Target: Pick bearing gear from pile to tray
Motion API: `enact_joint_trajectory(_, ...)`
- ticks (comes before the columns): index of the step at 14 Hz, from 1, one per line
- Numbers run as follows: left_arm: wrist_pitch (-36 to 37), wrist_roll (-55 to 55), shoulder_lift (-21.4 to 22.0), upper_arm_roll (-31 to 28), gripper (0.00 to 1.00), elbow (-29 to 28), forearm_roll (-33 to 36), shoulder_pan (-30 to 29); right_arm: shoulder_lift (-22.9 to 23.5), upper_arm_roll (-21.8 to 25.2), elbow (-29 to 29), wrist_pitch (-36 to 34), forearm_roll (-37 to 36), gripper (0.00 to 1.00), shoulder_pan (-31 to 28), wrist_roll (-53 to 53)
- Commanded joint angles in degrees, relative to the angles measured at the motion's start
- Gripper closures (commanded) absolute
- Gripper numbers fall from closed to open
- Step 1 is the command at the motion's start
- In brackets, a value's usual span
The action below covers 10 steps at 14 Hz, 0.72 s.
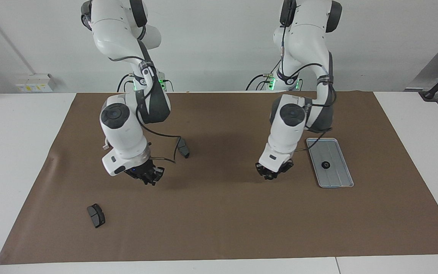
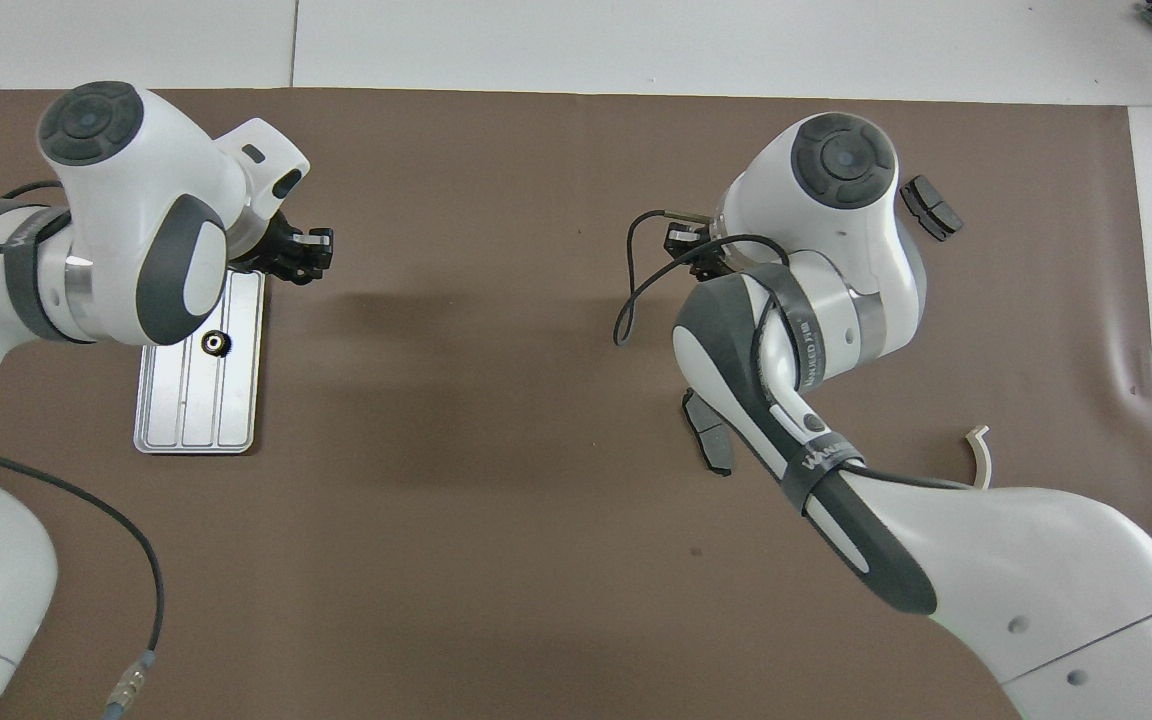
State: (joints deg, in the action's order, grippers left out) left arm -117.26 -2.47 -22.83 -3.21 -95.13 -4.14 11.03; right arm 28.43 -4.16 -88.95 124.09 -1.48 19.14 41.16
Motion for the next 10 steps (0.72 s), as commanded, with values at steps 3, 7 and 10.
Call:
enact_joint_trajectory(3,-0.42,17.12,5.33,0.31,1.00,-10.32,-1.13,-7.24,1.71,0.11,-2.37,7.81,-0.62,1.00,7.91,14.36)
enact_joint_trajectory(7,-0.69,26.45,7.18,0.31,1.00,-14.54,-1.04,-11.46,3.29,0.11,-3.59,11.77,-0.80,1.00,11.96,19.30)
enact_joint_trajectory(10,-2.27,31.55,8.68,0.13,0.95,-18.84,-1.04,-13.40,3.82,0.20,-7.46,17.05,-1.68,0.94,12.50,19.93)
